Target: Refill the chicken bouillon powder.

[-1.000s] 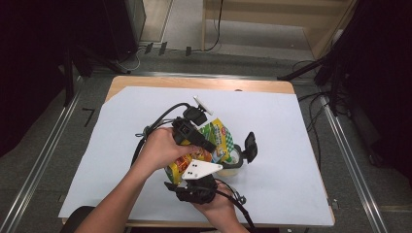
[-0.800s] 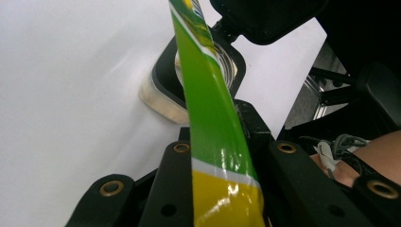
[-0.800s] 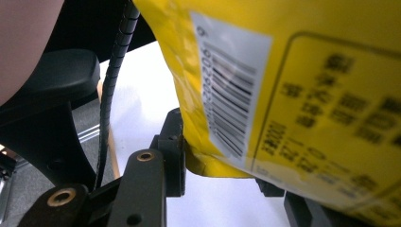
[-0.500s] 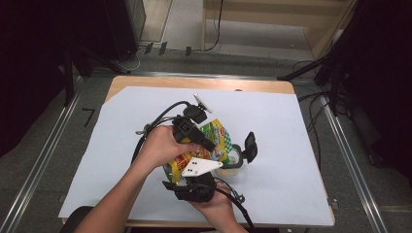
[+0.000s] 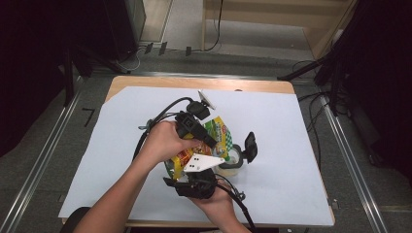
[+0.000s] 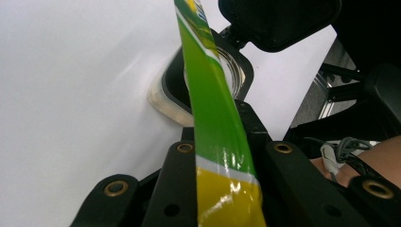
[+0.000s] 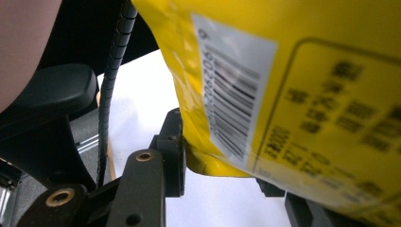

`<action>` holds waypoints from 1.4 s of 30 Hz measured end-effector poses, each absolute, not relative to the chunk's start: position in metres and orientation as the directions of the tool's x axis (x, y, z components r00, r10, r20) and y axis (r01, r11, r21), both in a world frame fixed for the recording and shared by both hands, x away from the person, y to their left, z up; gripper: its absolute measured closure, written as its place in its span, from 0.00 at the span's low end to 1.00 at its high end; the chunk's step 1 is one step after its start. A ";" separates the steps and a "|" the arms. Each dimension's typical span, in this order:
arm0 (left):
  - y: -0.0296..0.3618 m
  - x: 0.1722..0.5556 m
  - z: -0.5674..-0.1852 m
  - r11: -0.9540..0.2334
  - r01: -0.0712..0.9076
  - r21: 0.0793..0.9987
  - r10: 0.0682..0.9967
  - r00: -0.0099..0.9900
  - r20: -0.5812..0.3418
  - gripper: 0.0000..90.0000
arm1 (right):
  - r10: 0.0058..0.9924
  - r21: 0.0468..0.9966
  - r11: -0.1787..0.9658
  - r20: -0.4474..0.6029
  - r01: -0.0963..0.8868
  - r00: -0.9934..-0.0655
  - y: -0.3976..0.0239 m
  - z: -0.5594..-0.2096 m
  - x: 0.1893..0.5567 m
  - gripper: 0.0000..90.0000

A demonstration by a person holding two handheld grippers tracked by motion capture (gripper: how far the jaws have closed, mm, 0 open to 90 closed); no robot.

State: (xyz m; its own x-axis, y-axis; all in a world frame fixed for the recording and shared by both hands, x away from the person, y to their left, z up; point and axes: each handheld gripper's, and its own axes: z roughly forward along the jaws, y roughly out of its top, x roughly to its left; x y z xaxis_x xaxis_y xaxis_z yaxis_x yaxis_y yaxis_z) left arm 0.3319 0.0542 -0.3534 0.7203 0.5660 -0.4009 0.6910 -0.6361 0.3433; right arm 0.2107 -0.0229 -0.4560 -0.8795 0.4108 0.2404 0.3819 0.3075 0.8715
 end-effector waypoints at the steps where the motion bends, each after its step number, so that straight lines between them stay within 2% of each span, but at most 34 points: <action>1: 0.054 0.332 -0.353 -0.637 0.692 0.340 0.568 0.720 -0.399 0.92 | 0.412 0.873 0.308 0.236 0.378 -0.880 -0.023 -0.456 0.211 0.69; 42: 0.038 0.339 -0.345 -0.674 0.684 0.280 0.579 0.724 -0.375 0.90 | 0.416 0.877 0.278 0.257 0.391 -0.872 -0.025 -0.450 0.215 0.72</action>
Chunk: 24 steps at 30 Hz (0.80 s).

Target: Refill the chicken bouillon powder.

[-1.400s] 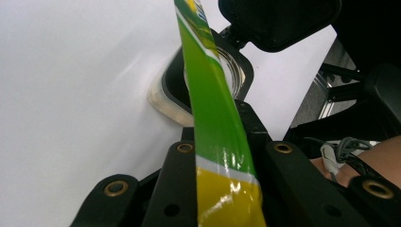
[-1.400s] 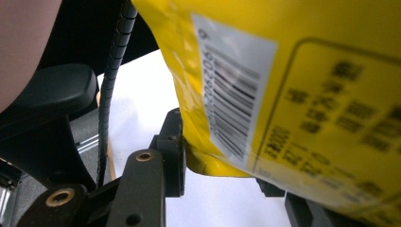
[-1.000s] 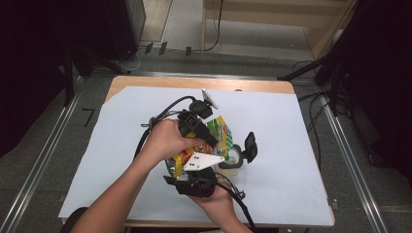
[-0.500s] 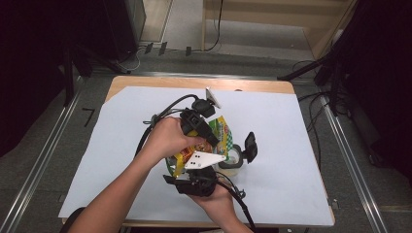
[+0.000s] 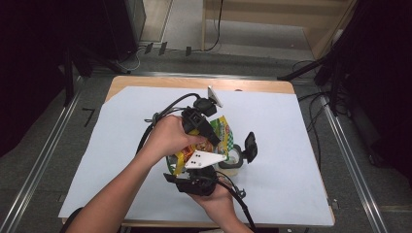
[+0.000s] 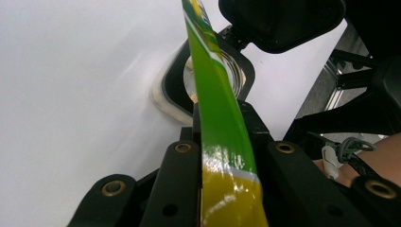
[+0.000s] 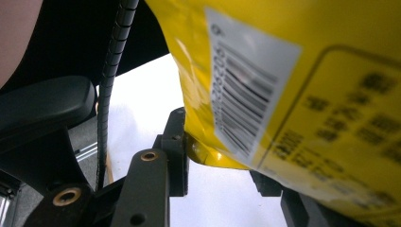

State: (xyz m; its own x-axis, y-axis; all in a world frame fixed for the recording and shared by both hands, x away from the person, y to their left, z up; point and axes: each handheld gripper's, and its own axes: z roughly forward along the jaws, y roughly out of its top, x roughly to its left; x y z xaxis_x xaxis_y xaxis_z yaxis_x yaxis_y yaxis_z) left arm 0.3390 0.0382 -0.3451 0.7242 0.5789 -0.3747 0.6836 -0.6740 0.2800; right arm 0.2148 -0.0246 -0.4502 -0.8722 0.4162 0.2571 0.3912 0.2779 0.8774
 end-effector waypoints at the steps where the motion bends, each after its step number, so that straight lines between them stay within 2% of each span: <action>1: 0.038 0.339 -0.345 -0.674 0.684 0.279 0.580 0.724 -0.374 0.90 | 0.416 0.877 0.277 0.259 0.392 -0.872 -0.025 -0.450 0.215 0.72; 24: 0.035 0.340 -0.344 -0.684 0.676 0.275 0.578 0.732 -0.362 0.90 | 0.416 0.877 0.281 0.255 0.390 -0.873 -0.025 -0.449 0.215 0.72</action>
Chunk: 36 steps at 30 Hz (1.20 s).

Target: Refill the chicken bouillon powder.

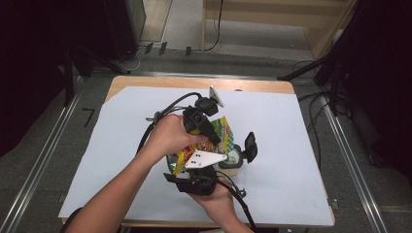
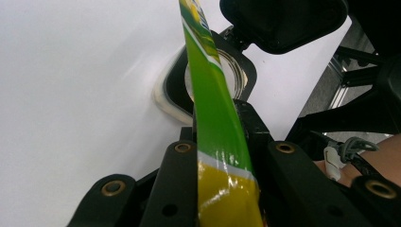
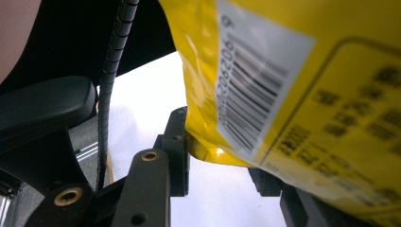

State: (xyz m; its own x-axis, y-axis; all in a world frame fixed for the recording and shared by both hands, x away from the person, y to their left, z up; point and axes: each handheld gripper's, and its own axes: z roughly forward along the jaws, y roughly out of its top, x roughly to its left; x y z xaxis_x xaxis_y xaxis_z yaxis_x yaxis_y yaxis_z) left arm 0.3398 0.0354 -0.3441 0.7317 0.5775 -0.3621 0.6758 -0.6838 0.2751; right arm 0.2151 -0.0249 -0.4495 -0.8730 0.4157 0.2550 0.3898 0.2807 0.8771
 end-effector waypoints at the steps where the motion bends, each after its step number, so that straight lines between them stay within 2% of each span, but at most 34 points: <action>1: 0.036 0.340 -0.344 -0.683 0.677 0.276 0.578 0.731 -0.362 0.90 | 0.417 0.877 0.282 0.254 0.389 -0.873 -0.025 -0.450 0.215 0.72; 36: 0.031 0.340 -0.343 -0.694 0.667 0.271 0.573 0.740 -0.353 0.89 | 0.420 0.879 0.270 0.259 0.392 -0.870 -0.026 -0.450 0.216 0.74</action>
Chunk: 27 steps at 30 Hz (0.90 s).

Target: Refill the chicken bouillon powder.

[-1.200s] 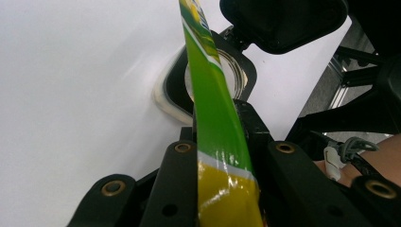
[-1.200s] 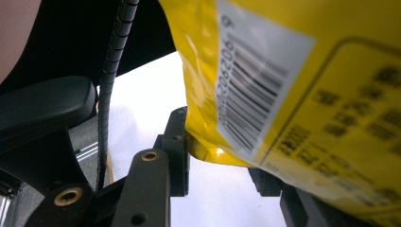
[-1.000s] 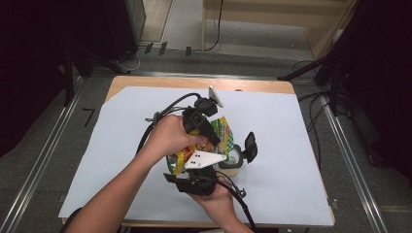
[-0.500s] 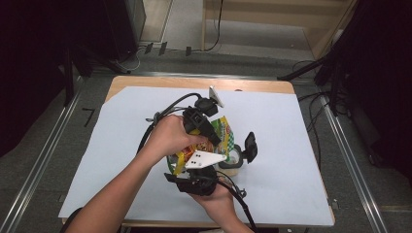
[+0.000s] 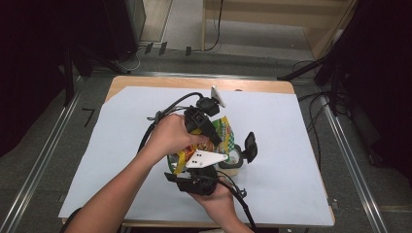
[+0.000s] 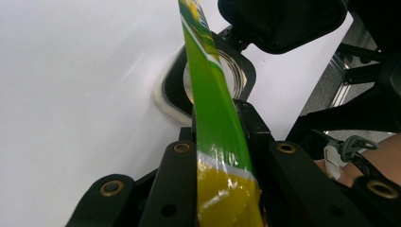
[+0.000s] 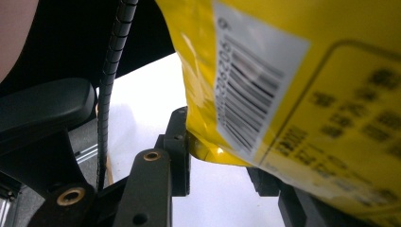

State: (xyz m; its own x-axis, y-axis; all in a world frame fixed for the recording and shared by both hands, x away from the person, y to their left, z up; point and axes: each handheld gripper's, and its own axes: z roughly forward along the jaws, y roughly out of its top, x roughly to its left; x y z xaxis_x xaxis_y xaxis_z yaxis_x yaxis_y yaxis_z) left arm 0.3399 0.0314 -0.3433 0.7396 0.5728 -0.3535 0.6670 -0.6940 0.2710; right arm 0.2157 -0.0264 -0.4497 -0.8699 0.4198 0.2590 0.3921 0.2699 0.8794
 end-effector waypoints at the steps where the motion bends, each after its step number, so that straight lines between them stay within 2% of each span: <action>1: 0.031 0.340 -0.343 -0.697 0.665 0.268 0.572 0.741 -0.351 0.89 | 0.419 0.879 0.269 0.260 0.393 -0.870 -0.026 -0.450 0.216 0.74; 27: 0.026 0.340 -0.340 -0.699 0.664 0.265 0.580 0.744 -0.332 0.89 | 0.421 0.882 0.250 0.272 0.399 -0.865 -0.027 -0.449 0.217 0.74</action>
State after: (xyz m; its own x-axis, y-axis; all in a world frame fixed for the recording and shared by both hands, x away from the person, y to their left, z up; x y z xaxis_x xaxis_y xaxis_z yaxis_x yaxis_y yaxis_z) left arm 0.3402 0.0262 -0.3396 0.7439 0.5800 -0.3322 0.6637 -0.6994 0.2652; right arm 0.2170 -0.0272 -0.4487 -0.8653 0.4212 0.2718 0.3987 0.2498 0.8824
